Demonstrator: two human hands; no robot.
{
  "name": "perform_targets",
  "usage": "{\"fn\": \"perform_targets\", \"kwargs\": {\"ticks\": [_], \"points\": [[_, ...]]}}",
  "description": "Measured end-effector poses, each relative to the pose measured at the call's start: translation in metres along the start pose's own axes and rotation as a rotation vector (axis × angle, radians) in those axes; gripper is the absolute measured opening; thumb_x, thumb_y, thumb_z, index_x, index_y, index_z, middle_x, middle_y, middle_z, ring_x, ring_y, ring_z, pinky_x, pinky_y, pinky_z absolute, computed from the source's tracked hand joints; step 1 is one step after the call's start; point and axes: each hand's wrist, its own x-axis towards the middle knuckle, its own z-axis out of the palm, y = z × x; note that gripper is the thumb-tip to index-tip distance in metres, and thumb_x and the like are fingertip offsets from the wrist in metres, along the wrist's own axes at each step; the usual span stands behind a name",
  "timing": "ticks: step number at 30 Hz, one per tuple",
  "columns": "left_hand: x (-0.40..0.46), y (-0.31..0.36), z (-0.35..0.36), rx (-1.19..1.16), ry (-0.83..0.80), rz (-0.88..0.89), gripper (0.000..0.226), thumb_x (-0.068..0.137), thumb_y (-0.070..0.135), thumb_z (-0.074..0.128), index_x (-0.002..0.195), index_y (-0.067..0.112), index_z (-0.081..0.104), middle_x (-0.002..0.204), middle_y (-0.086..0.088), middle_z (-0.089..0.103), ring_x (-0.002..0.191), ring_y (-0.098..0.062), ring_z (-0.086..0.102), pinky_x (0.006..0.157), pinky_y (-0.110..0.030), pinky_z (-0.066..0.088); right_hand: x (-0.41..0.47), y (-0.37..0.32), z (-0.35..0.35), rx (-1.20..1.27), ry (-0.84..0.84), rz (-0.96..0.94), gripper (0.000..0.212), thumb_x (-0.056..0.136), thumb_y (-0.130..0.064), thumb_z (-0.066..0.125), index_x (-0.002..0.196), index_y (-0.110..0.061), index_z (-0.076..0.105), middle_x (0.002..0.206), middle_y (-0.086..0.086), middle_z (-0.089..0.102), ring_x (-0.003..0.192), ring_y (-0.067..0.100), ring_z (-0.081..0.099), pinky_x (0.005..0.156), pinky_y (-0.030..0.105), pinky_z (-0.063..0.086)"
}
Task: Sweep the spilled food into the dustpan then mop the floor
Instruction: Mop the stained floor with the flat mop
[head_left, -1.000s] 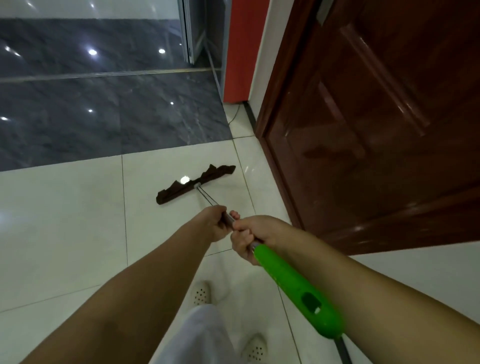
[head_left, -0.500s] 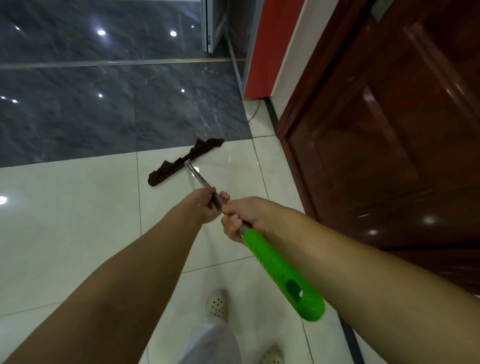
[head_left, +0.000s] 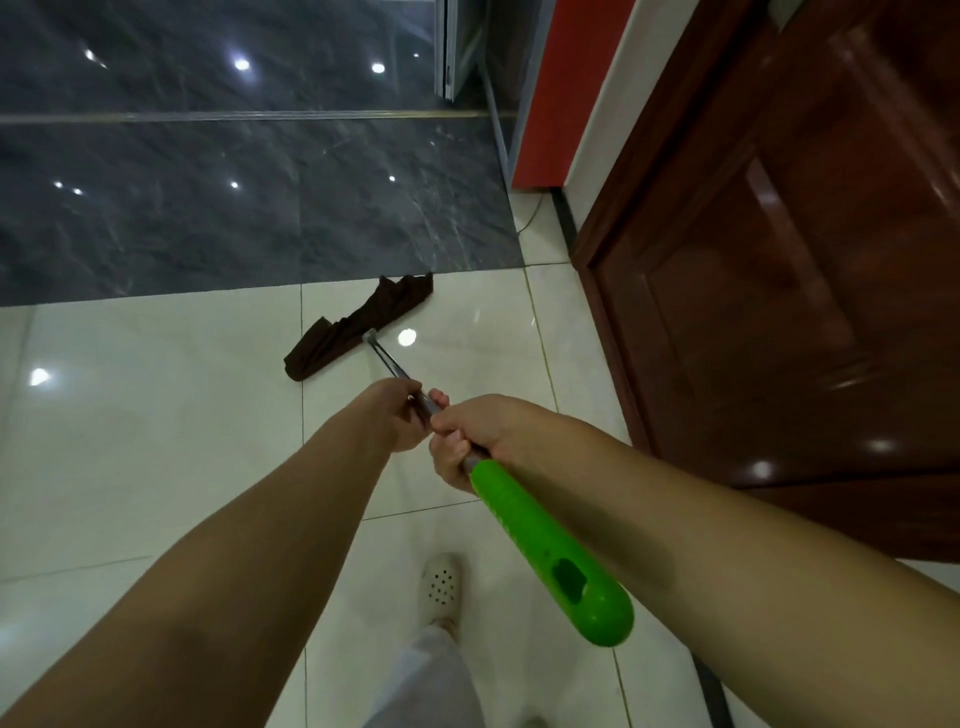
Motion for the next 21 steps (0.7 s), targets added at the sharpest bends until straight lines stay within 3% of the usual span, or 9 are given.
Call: {"fn": "perform_targets", "kwargs": {"ticks": [3,4,6,8,21], "points": [[-0.010,-0.042,-0.010,0.001,-0.014,-0.026,0.027,0.101,0.019,0.037,0.082,0.001,0.044,0.067,-0.009,0.049,0.036,-0.022,0.056,0.085,-0.012,0.045,-0.019,0.036,-0.025,0.008,-0.014,0.008,0.030,0.096,-0.004,0.043,0.088,-0.029,0.056,0.035,0.003,0.039,0.023,0.008,0.031,0.025,0.009,0.026],[-0.015,-0.058,-0.012,0.016,-0.008,-0.022,0.028,0.101,0.020,0.037,0.081,0.001,0.044,0.067,-0.009,0.049,0.037,-0.022,0.057,0.083,-0.012,0.046,-0.027,0.049,-0.035,0.014,-0.016,0.014,0.029,0.096,-0.004,0.043,0.086,-0.028,0.056,0.035,0.003,0.039,0.022,0.008,0.031,0.025,0.009,0.027],[-0.027,-0.096,-0.012,0.045,0.001,-0.007,0.027,0.101,0.019,0.035,0.082,0.001,0.042,0.068,-0.010,0.049,0.050,-0.022,0.056,0.053,-0.018,0.054,-0.044,0.075,-0.057,0.025,-0.012,0.016,0.027,0.096,-0.004,0.043,0.086,-0.026,0.055,0.036,0.003,0.040,0.023,0.008,0.031,0.025,0.010,0.027],[-0.038,-0.136,-0.010,0.071,0.005,0.009,0.026,0.102,0.017,0.034,0.084,0.000,0.041,0.069,-0.011,0.048,0.058,-0.021,0.051,0.037,-0.022,0.050,-0.062,0.103,-0.081,0.037,-0.004,0.014,0.028,0.096,-0.004,0.042,0.086,-0.026,0.056,0.035,0.003,0.040,0.022,0.008,0.031,0.025,0.010,0.027],[-0.114,-0.397,-0.002,0.183,-0.068,-0.061,0.019,0.100,0.011,0.037,0.085,0.002,0.045,0.068,-0.015,0.052,0.059,-0.020,0.054,0.037,-0.024,0.049,-0.176,0.288,-0.246,0.056,0.125,-0.017,0.027,0.096,-0.004,0.044,0.096,-0.026,0.059,0.053,0.000,0.037,0.027,0.006,0.030,0.029,0.008,0.026]]}}
